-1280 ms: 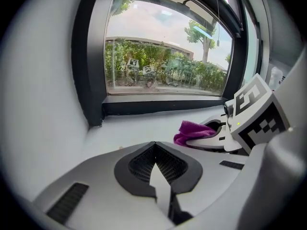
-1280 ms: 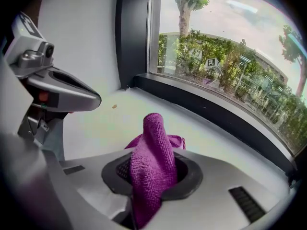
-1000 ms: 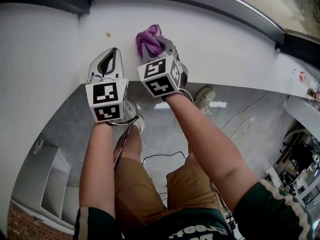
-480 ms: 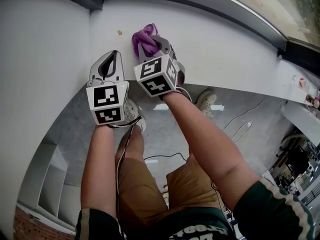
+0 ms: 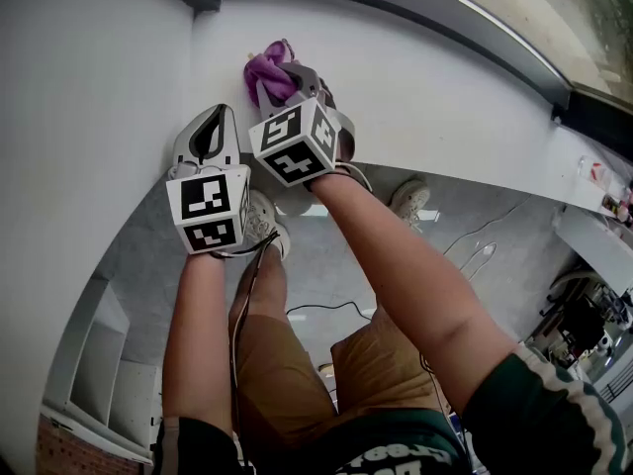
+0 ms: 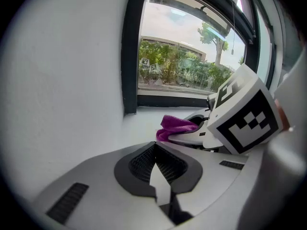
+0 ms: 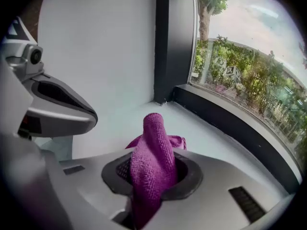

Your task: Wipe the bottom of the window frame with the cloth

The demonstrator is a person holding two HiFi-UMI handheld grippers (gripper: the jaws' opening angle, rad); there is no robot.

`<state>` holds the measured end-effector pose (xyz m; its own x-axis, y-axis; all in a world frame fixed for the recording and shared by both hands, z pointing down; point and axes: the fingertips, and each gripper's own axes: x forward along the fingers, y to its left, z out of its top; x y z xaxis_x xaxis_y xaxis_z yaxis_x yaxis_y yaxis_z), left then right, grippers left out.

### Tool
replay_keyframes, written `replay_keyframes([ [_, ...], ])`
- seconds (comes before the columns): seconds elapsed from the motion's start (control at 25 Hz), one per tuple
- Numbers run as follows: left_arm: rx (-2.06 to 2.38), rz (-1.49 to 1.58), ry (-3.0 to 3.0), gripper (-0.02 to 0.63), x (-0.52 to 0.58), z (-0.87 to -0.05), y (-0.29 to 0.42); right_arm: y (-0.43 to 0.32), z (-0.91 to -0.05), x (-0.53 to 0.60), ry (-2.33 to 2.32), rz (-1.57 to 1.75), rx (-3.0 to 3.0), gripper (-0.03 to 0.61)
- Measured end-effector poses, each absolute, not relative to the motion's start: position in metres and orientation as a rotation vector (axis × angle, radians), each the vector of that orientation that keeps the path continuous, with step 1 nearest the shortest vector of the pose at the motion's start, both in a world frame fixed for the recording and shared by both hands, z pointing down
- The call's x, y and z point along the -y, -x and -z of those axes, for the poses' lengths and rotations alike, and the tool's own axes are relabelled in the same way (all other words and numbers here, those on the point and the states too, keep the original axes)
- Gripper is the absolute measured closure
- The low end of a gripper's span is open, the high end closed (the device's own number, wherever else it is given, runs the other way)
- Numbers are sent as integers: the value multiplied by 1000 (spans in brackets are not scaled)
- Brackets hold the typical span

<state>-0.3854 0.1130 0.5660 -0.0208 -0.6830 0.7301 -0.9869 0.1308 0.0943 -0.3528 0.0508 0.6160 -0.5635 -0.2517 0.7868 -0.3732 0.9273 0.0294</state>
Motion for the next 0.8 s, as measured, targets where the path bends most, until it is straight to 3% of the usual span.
replay_keyframes([
  [0.8, 1759, -585, -1596, 606, -137, -566, 398, 403, -615, -77, -296, -110, 2247, 497],
])
